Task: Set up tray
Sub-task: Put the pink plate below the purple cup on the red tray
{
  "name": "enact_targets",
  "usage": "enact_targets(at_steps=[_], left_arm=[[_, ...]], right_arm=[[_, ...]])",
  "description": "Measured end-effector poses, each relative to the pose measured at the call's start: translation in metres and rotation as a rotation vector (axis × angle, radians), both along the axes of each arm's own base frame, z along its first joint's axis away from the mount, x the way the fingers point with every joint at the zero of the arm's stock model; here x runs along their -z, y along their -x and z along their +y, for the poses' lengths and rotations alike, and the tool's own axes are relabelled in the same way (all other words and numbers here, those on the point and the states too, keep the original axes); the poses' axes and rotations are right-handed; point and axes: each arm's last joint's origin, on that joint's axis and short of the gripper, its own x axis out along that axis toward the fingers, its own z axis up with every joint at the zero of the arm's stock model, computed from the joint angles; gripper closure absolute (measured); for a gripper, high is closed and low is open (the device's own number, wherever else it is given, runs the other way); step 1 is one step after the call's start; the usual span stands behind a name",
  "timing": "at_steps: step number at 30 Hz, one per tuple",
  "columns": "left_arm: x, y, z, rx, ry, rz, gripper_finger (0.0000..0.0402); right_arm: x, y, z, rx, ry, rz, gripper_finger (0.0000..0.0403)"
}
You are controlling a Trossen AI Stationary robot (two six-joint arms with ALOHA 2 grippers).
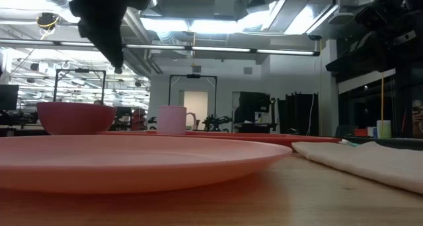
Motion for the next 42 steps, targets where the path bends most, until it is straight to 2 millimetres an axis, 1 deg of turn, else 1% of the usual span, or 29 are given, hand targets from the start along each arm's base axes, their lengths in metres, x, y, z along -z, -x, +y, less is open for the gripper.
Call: enact_targets(at_steps=[6, 11, 17, 20, 24, 29, 31, 36, 39, 42], left_arm=[[-0.002, 0.001, -0.003, -0.025, -0.134, -0.055, 0.0285], [-0.002, 0.003, -0.008, -0.056, -0.122, -0.075, 0.0246], [-0.002, 0.006, -0.015, -0.028, -0.122, -0.078, 0.0215], [-0.002, 0.007, -0.018, -0.016, -0.118, -0.076, 0.0208], [-0.001, 0.008, -0.021, -0.01, -0.071, -0.064, 0.0206], [0.001, 0.01, -0.024, -0.122, 0.06, -0.057, 0.0206], [0.005, 0.011, -0.023, -0.156, 0.107, -0.031, 0.0206], [0.027, 0.019, -0.019, -0.184, 0.172, 0.068, 0.0206], [0.037, 0.022, -0.015, -0.2, 0.169, 0.086, 0.0206], [0.045, 0.023, -0.013, -0.185, 0.215, 0.109, 0.0206]], right_arm=[[0.0, 0.0, 0.0, -0.002, 0.0, 0.0, 0.0394], [0.0, 0.0, 0.0, -0.002, 0.0, 0.001, 0.0394], [0.0, 0.0, 0.0, -0.002, 0.0, 0.001, 0.0394], [0.0, 0.0, 0.0, -0.002, 0.0, 0.001, 0.0394], [0.0, 0.0, 0.0, -0.002, 0.0, 0.001, 0.0394], [0.0, 0.0, 0.0, 0.001, -0.009, 0.0, 0.0394], [0.0, 0.0, 0.0, 0.006, -0.028, -0.003, 0.0394], [0.0, 0.0, 0.0, 0.008, -0.032, -0.003, 0.0394], [0.0, 0.0, 0.0, 0.008, -0.032, -0.004, 0.0394], [0.0, 0.0, 0.0, 0.008, -0.033, -0.004, 0.0394]])
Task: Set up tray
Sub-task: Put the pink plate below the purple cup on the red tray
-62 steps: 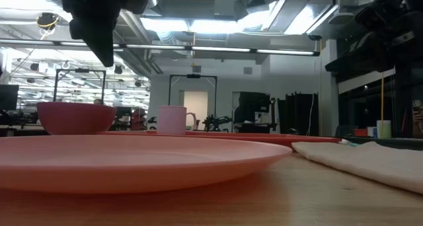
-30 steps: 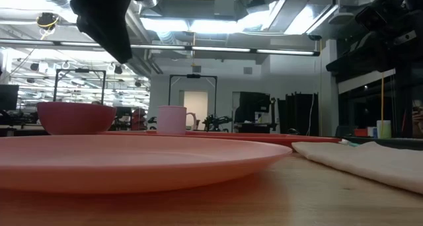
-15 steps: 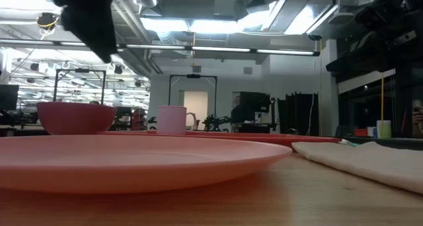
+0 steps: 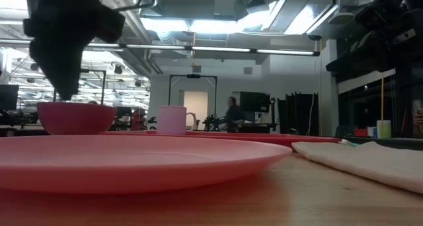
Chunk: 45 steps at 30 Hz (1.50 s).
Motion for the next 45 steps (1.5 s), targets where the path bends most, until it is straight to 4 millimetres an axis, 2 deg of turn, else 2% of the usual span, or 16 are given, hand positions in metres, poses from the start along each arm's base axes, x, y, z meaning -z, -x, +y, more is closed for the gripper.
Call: enact_targets(at_steps=[12, 16, 20, 29, 45], left_arm=[[0.024, 0.002, 0.01, 0.089, 0.114, -0.011, 0.0206], [0.022, 0.004, 0.014, 0.111, 0.146, -0.106, 0.0206], [0.02, 0.015, 0.022, 0.091, 0.166, -0.176, 0.0206], [0.039, 0.032, 0.028, 0.045, 0.238, -0.363, 0.0206], [0.044, 0.034, 0.03, 0.033, 0.193, -0.366, 0.0206]], right_arm=[[0.0, 0.0, 0.0, 0.005, -0.026, -0.002, 0.0394], [0.0, 0.0, 0.001, -0.023, -0.039, 0.001, 0.0394], [0.0, 0.0, 0.001, -0.028, -0.059, 0.0, 0.0394], [0.0, 0.0, 0.001, -0.028, -0.059, 0.0, 0.0394], [0.0, 0.0, 0.001, -0.026, -0.063, -0.004, 0.0394]])
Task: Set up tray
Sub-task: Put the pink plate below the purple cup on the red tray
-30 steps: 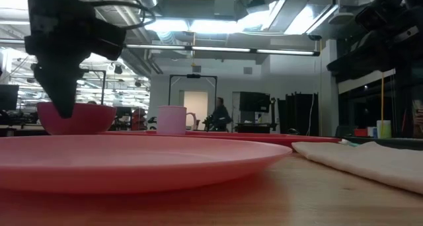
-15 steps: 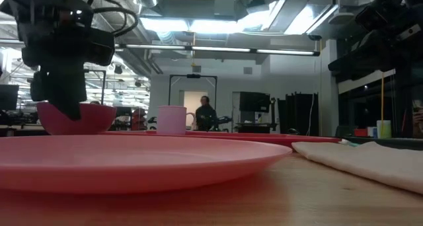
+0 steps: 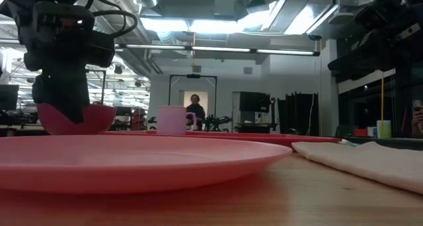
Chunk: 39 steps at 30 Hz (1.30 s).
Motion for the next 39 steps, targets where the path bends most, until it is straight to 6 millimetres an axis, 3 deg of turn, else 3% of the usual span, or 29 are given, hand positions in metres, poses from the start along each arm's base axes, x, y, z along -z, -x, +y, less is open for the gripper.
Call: enact_targets(at_steps=[22, 39], left_arm=[[0.0, -0.001, -0.002, -0.037, 0.077, 0.01, 0.0206], [0.032, -0.015, -0.008, -0.026, 0.105, 0.129, 0.0206]], right_arm=[[-0.001, 0.0, 0.0, 0.007, -0.023, -0.007, 0.0394], [0.0, 0.0, 0.0, 0.006, -0.021, -0.004, 0.0394]])
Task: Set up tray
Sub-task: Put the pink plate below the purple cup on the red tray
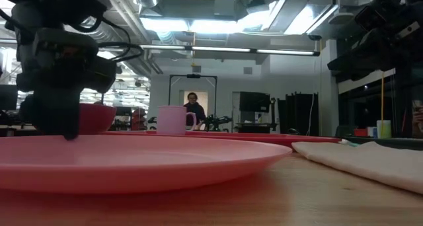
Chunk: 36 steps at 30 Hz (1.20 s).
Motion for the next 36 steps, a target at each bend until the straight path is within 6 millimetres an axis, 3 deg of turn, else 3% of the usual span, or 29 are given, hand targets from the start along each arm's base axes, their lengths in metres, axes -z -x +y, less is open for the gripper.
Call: enact_targets(at_steps=[36], left_arm=[[0.0025, -0.0046, -0.0103, 0.006, 0.06, -0.035, 0.0206]], right_arm=[[0.0, 0.0, 0.0, 0.0, -0.001, 0.0, 0.0394]])
